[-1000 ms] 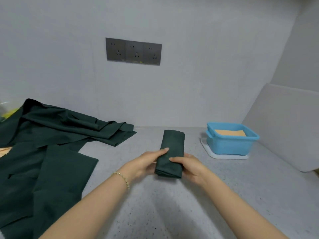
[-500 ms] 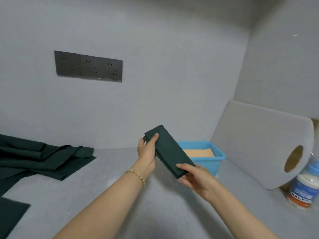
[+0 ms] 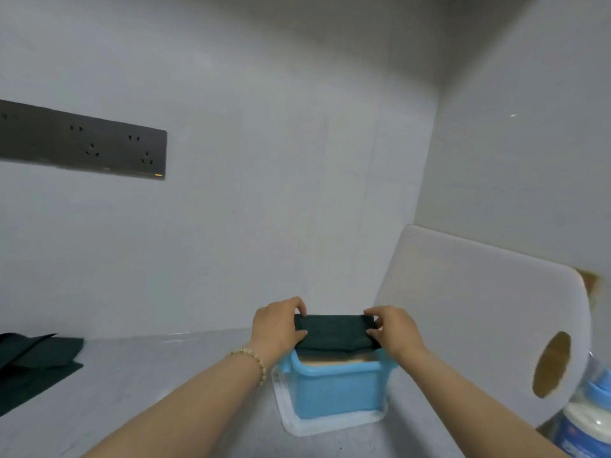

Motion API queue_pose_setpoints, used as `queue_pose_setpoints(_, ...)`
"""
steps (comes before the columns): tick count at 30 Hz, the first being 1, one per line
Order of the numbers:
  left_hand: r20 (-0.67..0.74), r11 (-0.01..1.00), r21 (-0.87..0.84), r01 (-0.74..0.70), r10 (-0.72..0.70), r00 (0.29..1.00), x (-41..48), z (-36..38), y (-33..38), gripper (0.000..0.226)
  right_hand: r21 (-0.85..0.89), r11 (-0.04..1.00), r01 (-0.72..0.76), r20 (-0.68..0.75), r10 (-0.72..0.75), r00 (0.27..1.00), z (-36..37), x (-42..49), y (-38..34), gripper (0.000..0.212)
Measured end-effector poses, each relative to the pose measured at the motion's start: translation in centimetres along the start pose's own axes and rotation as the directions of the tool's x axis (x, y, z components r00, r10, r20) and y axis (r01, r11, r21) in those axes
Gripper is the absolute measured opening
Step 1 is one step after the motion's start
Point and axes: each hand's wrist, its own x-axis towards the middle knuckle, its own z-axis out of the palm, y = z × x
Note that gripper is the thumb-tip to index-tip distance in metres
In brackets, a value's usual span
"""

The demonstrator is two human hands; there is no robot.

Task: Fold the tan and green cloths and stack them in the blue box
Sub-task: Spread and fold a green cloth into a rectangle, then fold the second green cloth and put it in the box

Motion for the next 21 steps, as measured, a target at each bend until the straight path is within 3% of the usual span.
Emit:
queue_pose_setpoints(4,0.122,0.967,0.245,-0.077,0.048,0.991,1.6,1.0,0.4,0.032,-0.254,0.962,0.105,0.162,-0.064,0.985,1.3,1.1,-0.5,0.02)
queue_pose_setpoints(11,0.32,0.829,0.539,-0.149,-0.038,0.947,3.7,1.8,1.9,0.051,-0.517,0.822,0.24,0.412,-0.007,0.911,2.0,2.4,-1.8,0.027)
queue_pose_setpoints(14,0.372,0.783,0.603,-0.151,-0.109,0.922,3.7,2.9,1.9,0.055,-0.596,0.743,0.304,0.442,-0.013,0.897,2.8,2.5,-2.4,0.007)
queue_pose_setpoints(15,0.377,0.77,0.621,-0.147,-0.129,0.917,3.6,3.3,1.9,0.053,-0.613,0.734,0.292,0.432,0.002,0.902,3.2,2.5,-2.6,0.015)
queue_pose_setpoints(16,0.382,0.76,0.632,-0.153,-0.133,0.915,3.5,3.7,1.9,0.051,-0.615,0.736,0.284,0.436,0.017,0.9,3.5,2.3,-2.7,0.023)
queue_pose_setpoints(21,0.348,0.806,0.579,-0.123,-0.108,0.931,2.6,3.4,1.8,0.055,-0.539,0.808,0.238,0.392,-0.01,0.92,2.6,2.0,-3.2,0.012)
